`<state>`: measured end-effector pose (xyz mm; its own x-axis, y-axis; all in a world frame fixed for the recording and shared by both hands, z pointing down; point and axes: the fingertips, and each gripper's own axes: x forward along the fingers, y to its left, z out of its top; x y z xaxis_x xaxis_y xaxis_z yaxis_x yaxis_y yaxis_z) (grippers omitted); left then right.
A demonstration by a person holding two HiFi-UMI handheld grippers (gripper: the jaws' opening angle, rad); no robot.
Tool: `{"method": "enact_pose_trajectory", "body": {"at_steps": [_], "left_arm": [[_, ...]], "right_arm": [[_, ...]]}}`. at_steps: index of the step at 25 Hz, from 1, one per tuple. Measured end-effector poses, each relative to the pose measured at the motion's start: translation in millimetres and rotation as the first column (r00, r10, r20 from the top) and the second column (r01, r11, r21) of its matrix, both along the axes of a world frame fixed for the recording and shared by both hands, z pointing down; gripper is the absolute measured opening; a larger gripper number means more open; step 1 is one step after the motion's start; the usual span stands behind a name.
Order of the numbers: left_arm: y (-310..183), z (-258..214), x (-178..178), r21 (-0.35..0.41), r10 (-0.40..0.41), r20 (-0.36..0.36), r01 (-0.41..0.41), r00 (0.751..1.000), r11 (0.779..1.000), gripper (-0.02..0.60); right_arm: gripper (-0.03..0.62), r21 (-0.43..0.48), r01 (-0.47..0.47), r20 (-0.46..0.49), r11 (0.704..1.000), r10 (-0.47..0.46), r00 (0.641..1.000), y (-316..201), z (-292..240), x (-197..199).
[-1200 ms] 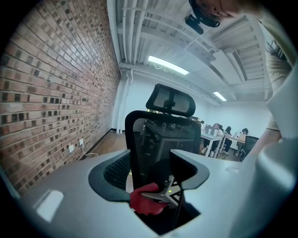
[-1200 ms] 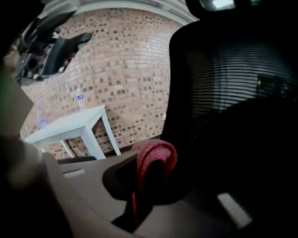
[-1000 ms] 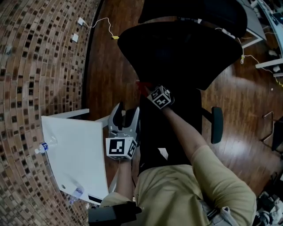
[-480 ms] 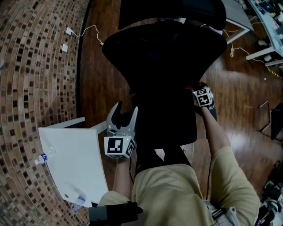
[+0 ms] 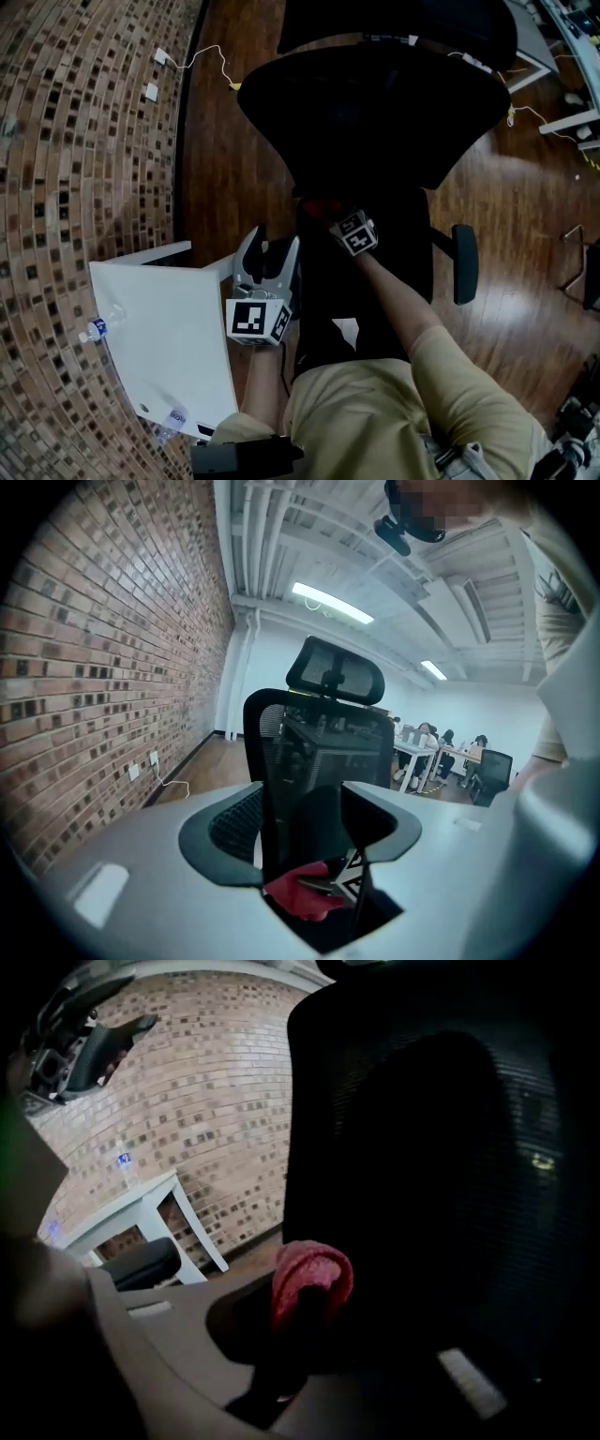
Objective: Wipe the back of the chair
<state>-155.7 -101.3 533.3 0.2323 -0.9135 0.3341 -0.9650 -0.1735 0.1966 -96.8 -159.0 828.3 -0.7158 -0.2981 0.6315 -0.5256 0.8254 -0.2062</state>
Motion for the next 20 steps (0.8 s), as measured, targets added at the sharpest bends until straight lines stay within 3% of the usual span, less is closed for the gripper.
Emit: {"method": "enact_pose_trajectory", "body": {"at_steps": [3, 5, 7, 10, 13, 17, 20], "left_arm": [[0, 13, -6, -0.015, 0.004, 0.012, -0.004, 1.000, 1.000, 0.242], [2, 18, -8, -0.028, 0.010, 0.016, -0.009, 1.000, 1.000, 0.242], [2, 19, -5, -0.042, 0.030, 0.015, -0.029, 0.999, 0.999, 0.242], [-1, 12, 10, -0.039, 0.077, 0.007, -0.077, 0.997, 0.996, 0.242], [-6, 2, 20, -0.020, 0.120, 0.012, -0.120, 0.993, 0.993, 0.242], [-6, -1, 28, -0.016, 0.159, 0.012, -0.159, 0.987, 0.987, 0.242], [-4, -7, 26, 0.001, 0.179, 0.014, -0.179, 0.984, 0.984, 0.242]], "right_arm": [[0.029, 0.035, -0.024, 0.028, 0.999, 0.023, 0.999, -14, 3, -37], [0.029, 0.056, -0.096, 0.009, 0.994, 0.096, 0.995, -35, 4, -22], [0.029, 0.060, -0.174, -0.018, 0.983, 0.175, 0.984, -56, 4, 18], [0.031, 0.075, -0.281, -0.156, 0.957, 0.289, 0.944, -84, 13, 121], [0.032, 0.062, -0.457, -0.267, 0.887, 0.456, 0.849, -103, 23, 227], [0.032, 0.074, -0.605, -0.361, 0.793, 0.587, 0.725, -102, 30, 312], [0.031, 0.058, -0.716, -0.237, 0.696, 0.706, 0.668, -104, 12, 327]]}}
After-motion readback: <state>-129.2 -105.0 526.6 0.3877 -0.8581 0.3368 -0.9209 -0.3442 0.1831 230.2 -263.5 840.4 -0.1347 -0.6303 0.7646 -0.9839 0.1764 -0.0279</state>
